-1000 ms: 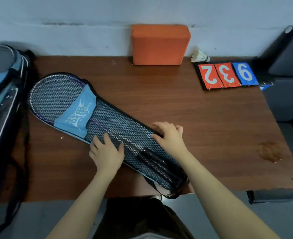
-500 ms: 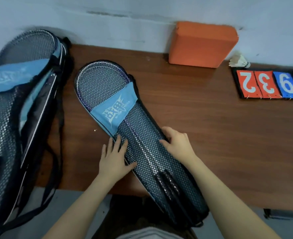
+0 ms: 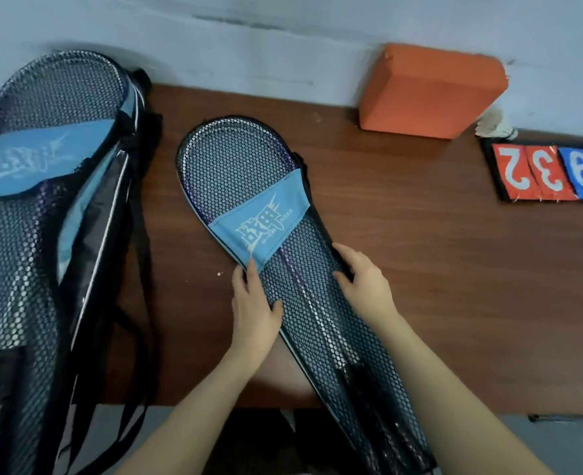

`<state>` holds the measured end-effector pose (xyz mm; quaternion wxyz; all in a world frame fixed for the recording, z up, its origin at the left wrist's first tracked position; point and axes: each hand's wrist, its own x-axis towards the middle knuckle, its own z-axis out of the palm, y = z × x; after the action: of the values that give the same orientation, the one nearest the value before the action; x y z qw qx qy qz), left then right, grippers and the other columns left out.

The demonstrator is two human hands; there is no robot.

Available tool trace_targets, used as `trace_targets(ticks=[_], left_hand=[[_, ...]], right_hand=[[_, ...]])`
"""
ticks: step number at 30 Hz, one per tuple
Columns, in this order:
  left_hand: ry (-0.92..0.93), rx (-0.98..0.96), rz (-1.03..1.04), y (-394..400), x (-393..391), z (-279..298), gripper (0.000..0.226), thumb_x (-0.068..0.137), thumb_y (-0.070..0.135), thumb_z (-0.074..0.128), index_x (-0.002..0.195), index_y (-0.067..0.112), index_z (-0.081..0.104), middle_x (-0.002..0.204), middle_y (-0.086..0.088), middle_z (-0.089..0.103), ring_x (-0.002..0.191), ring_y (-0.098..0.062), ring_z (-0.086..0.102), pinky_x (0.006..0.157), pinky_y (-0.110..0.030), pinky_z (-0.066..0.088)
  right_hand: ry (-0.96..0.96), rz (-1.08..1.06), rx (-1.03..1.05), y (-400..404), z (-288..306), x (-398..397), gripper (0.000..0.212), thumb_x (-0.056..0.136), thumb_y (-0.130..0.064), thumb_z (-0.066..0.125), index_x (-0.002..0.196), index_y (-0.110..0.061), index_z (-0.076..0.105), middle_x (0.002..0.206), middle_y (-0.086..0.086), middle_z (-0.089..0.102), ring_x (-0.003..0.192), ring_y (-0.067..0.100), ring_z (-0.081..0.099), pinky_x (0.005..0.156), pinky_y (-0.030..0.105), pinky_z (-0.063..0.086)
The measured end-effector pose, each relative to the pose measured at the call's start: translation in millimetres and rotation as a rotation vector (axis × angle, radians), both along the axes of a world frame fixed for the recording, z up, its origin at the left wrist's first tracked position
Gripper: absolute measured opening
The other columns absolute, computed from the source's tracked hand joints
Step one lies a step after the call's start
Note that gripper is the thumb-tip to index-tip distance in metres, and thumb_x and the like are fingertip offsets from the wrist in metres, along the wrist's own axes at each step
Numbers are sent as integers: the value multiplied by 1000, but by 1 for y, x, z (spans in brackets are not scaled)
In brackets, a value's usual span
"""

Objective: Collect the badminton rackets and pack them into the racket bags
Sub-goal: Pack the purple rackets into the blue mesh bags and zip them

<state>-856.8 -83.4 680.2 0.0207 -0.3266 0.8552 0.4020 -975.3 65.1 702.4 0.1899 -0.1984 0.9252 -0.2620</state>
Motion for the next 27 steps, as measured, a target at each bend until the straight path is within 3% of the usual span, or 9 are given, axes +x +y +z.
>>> trace_targets(ticks=[2,5,9,12,16,20,23,27], left_hand=[[73,92,47,2,3,3,85,84,8,62,148,13,7,149,-12,10,122,-24,42,95,-20,35],[157,126,91,-1,6,8,79,85,6,61,147,13,13,146,-7,15,130,-14,30,96,-9,22],[293,97,119,-4,8,25,70,84,3,59,145,11,24,142,-4,24,132,-17,31,109,-30,31],[424,50,139,-9,16,43,64,83,0,58,141,9,33,140,-7,31,129,-23,37,108,-30,31],[565,-17,126,-25,34,72,60,82,2,60,138,10,39,139,-6,37,113,-39,52,95,-52,45],[576,-37,84,-41,52,106,67,83,5,61,142,16,33,144,1,34,113,-12,52,94,-35,48],[590,-26,79,-57,72,123,67,84,8,60,143,19,32,141,6,34,116,-14,51,94,-37,48],[612,-63,152,-97,89,145,62,86,7,58,142,18,34,140,7,37,106,-6,53,93,-26,46]], right_hand=[[12,15,19,-1,5,2,52,89,-17,57,137,-29,41,125,-1,56,107,21,57,85,38,49],[37,32,31,-4,17,7,50,89,-18,57,136,-29,43,119,-6,56,96,13,54,77,31,46],[82,69,-55,-8,31,25,43,87,-15,58,129,-25,52,100,-9,55,82,6,47,71,29,43],[75,-2,-230,-10,43,42,39,86,-13,61,123,-20,58,108,-5,62,87,13,55,80,28,47],[193,-50,-443,-24,67,66,34,85,-7,63,118,-15,62,100,-7,61,88,6,55,80,14,44],[270,-103,-609,-55,86,87,33,84,-5,63,116,-11,63,93,-7,60,80,3,54,74,6,41],[325,-121,-667,-79,101,103,32,84,-4,63,115,-11,63,86,-4,61,71,2,49,69,4,37],[306,-92,-727,-118,121,119,31,85,-6,62,115,-13,64,86,-6,59,75,-6,50,70,4,38]])
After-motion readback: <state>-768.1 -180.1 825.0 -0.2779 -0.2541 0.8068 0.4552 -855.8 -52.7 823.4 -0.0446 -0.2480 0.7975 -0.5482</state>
